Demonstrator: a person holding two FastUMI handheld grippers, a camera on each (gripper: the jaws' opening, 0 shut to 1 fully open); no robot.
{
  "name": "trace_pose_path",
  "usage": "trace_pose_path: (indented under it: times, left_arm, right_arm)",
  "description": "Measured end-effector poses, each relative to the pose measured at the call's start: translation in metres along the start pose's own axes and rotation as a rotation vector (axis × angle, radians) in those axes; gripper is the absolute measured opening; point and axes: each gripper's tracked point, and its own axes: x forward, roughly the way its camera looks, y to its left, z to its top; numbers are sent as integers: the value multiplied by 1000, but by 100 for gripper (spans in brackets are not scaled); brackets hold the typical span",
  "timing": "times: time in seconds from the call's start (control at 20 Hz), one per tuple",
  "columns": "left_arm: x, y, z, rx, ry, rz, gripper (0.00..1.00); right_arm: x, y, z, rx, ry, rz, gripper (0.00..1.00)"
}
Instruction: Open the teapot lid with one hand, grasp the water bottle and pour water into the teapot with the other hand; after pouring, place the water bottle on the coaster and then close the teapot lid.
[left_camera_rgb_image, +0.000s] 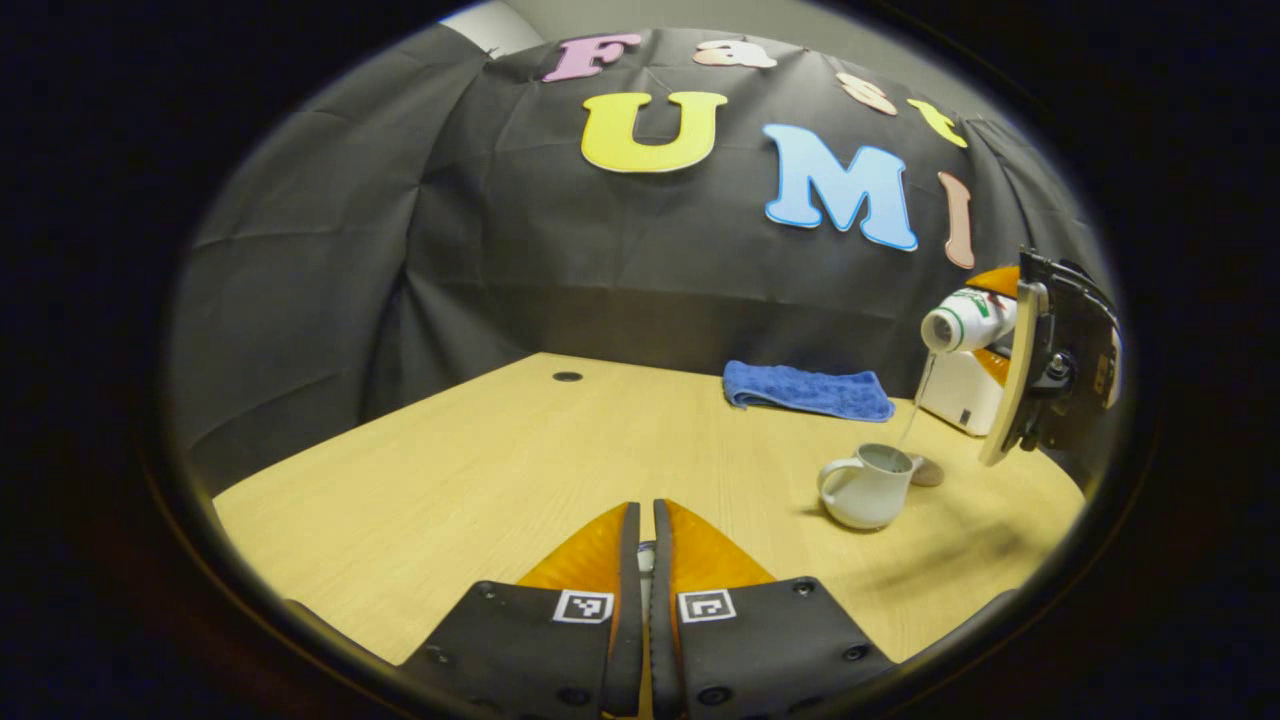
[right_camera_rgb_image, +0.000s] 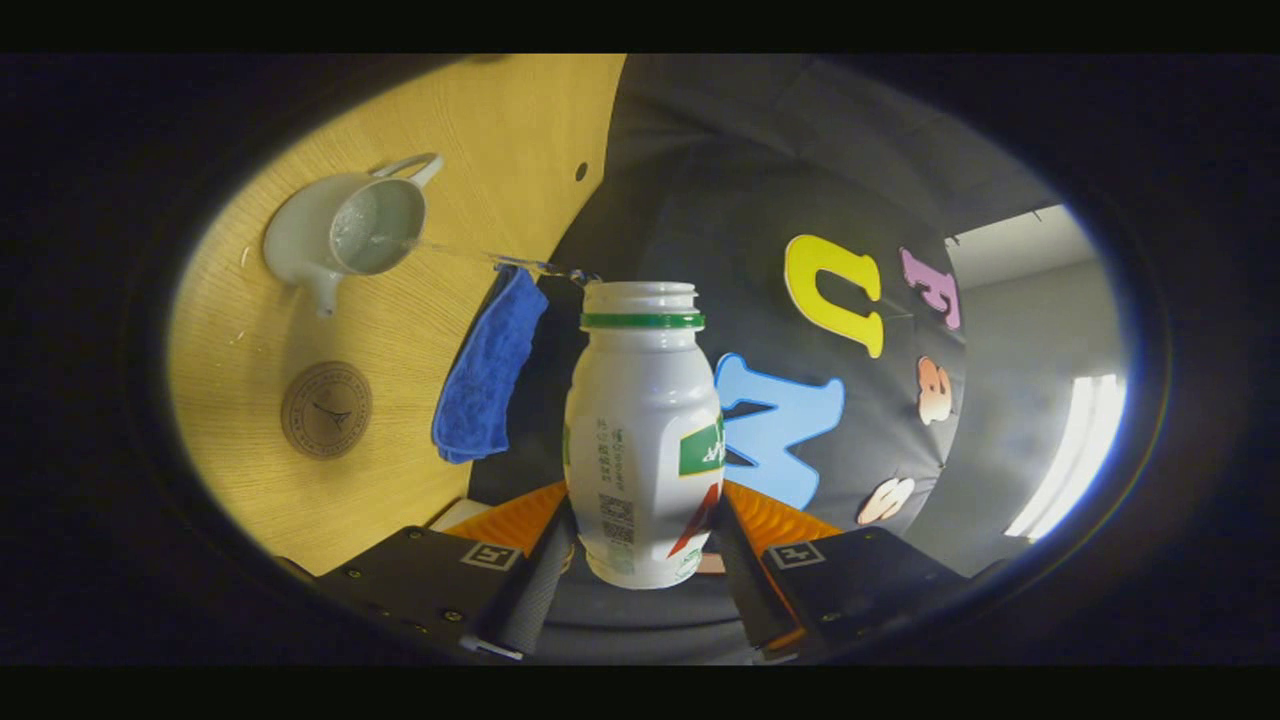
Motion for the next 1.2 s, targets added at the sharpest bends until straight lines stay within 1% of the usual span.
trace_pose_path:
  times: [0.65,0.7,0.75,0.85,0.9,0.95,1.2]
  left_arm:
    - [1,0,-1,-3,8,-6,14]
    - [1,0,-1,-3,7,-5,10]
    - [1,0,-1,-3,7,-4,14]
    - [1,0,-1,-4,5,-3,14]
    - [0,0,-1,-5,4,-2,10]
    - [0,0,0,-6,3,-3,14]
    - [1,0,-1,-9,0,-5,14]
  right_arm:
    - [5,-13,3,-36,-18,-19,74]
    - [7,-13,3,-38,-19,-20,74]
    - [6,-14,3,-42,-21,-21,74]
    - [7,-17,3,-48,-26,-25,74]
    - [7,-18,4,-52,-27,-27,74]
    - [7,-19,4,-56,-30,-29,74]
    - [7,-25,8,-76,-43,-33,74]
